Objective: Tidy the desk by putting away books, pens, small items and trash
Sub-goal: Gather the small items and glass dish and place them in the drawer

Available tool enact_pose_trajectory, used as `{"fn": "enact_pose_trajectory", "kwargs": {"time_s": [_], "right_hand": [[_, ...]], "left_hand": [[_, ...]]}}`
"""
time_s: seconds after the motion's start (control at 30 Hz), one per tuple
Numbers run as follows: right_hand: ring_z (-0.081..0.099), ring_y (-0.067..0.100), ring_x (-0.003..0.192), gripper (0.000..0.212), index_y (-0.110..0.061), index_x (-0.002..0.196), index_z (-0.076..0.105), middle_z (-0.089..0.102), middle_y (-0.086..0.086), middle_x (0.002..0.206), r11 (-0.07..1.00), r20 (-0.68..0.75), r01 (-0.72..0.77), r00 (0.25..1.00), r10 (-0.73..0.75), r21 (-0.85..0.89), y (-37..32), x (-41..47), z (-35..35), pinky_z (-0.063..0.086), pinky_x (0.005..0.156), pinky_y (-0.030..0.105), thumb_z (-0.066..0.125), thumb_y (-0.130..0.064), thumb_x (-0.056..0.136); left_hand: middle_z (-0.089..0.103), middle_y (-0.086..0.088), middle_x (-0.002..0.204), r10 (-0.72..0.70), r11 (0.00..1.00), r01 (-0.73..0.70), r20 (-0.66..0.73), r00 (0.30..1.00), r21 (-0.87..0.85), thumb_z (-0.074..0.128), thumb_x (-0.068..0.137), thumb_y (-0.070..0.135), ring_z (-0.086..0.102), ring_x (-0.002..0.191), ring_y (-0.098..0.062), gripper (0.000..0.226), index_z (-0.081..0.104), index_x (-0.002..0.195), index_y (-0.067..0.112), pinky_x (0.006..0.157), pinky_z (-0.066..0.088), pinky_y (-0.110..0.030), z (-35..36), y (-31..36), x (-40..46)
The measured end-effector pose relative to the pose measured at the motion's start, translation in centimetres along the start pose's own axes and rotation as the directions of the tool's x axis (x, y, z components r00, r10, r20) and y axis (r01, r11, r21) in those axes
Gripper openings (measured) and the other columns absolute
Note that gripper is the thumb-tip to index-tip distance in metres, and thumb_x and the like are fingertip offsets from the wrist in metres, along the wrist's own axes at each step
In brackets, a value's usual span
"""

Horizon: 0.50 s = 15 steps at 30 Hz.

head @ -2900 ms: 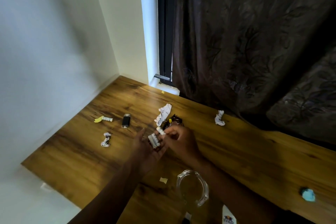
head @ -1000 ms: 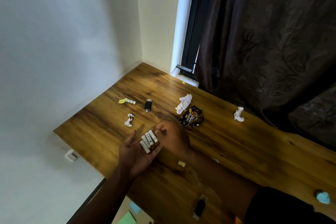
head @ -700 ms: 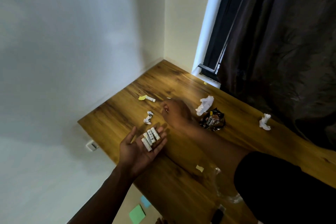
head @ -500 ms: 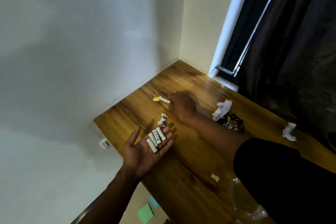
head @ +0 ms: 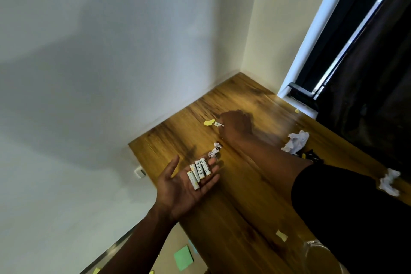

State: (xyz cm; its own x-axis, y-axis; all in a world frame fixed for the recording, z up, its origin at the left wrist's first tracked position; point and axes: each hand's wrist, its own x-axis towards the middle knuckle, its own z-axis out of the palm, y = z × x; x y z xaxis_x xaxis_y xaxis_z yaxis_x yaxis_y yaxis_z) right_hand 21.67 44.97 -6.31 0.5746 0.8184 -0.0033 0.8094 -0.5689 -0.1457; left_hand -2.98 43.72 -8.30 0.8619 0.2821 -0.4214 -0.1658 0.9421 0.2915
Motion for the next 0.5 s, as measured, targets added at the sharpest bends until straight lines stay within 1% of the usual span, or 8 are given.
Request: {"fn": "enact_pose_trajectory", "kwargs": {"time_s": [0.07,0.13,0.2,0.27,0.33,0.4,0.47,0.5], "right_hand": [[0.064,0.024,0.107,0.023,-0.025,0.104,0.073,0.073,-0.003,0.105,0.997,-0.06,-0.008,0.998,0.012,0.078,0.3,-0.8,-0.3,0.047,0.096,0.04,0.064,-0.04,0.089],[0.068,0.02,0.091,0.018,-0.023,0.095,0.074,0.074,-0.005,0.092,0.978,-0.111,-0.022,0.993,0.046,0.21,0.6,-2.2,-0.8,0.055,0.082,0.037,0.067,-0.038,0.087],[0.068,0.015,0.081,0.015,-0.023,0.093,0.074,0.074,-0.007,0.088,0.937,-0.085,-0.055,0.992,0.09,0.344,0.7,-4.0,-1.5,0.058,0.073,0.035,0.071,-0.036,0.086],[0.068,0.011,0.079,0.016,-0.023,0.095,0.074,0.073,-0.009,0.087,0.879,-0.053,-0.07,0.993,0.107,0.471,0.8,-6.2,-2.1,0.059,0.071,0.035,0.073,-0.035,0.085],[0.069,0.009,0.079,0.018,-0.024,0.1,0.074,0.073,-0.009,0.088,0.814,-0.04,-0.07,0.993,0.114,0.577,1.1,-8.8,-2.5,0.059,0.073,0.033,0.075,-0.034,0.084],[0.069,0.009,0.081,0.021,-0.026,0.106,0.072,0.073,-0.008,0.092,0.8,-0.038,-0.074,0.992,0.12,0.596,1.4,-11.8,-2.7,0.058,0.073,0.03,0.075,-0.032,0.086],[0.068,0.01,0.081,0.019,-0.027,0.104,0.071,0.073,-0.008,0.09,0.812,-0.07,-0.055,0.991,0.117,0.581,2.0,-14.4,-2.3,0.057,0.071,0.03,0.074,-0.032,0.086],[0.067,0.01,0.079,0.017,-0.027,0.102,0.07,0.071,-0.009,0.087,0.816,-0.091,-0.04,0.989,0.113,0.576,2.4,-15.4,-2.0,0.057,0.07,0.031,0.074,-0.032,0.086]], "left_hand": [[0.033,-0.021,0.162,0.006,1.0,-0.006,-0.003,1.0,-0.006,0.04,0.1,0.06,0.026,0.153,-0.038,0.081,0.039,0.153,-0.001,0.128,0.014,-0.05,0.0,-0.2,0.3],[0.036,-0.022,0.161,0.004,1.0,-0.004,-0.011,1.0,-0.007,0.041,0.1,0.059,0.029,0.152,-0.038,0.08,0.04,0.152,-0.001,0.127,0.016,-0.049,0.2,-0.5,0.7],[0.036,-0.022,0.16,0.002,1.0,-0.002,-0.002,1.0,-0.001,0.042,0.1,0.058,0.03,0.151,-0.038,0.079,0.04,0.153,0.0,0.127,0.017,-0.049,0.7,-0.9,1.2],[0.036,-0.022,0.16,-0.006,1.0,0.006,0.019,1.0,0.007,0.043,0.1,0.057,0.029,0.151,-0.038,0.079,0.039,0.154,0.0,0.127,0.017,-0.05,1.4,-1.4,1.8],[0.041,-0.023,0.157,-0.003,1.0,0.002,0.018,1.0,0.016,0.045,0.1,0.055,0.032,0.15,-0.04,0.077,0.04,0.153,0.0,0.126,0.02,-0.051,2.2,-2.0,2.2],[0.043,-0.022,0.156,-0.016,1.0,0.015,0.034,0.999,0.027,0.048,0.099,0.052,0.034,0.149,-0.039,0.074,0.042,0.152,0.001,0.124,0.025,-0.053,3.3,-2.9,2.5],[0.045,-0.021,0.155,-0.033,0.997,0.029,0.055,0.998,0.07,0.046,0.1,0.052,0.043,0.144,-0.036,0.07,0.046,0.15,0.003,0.116,0.039,-0.049,4.7,-3.9,2.5],[0.049,-0.021,0.151,-0.041,0.995,0.036,0.055,0.998,0.096,0.044,0.1,0.052,0.051,0.137,-0.034,0.069,0.049,0.148,0.003,0.109,0.046,-0.046,5.2,-4.3,2.5]]}}
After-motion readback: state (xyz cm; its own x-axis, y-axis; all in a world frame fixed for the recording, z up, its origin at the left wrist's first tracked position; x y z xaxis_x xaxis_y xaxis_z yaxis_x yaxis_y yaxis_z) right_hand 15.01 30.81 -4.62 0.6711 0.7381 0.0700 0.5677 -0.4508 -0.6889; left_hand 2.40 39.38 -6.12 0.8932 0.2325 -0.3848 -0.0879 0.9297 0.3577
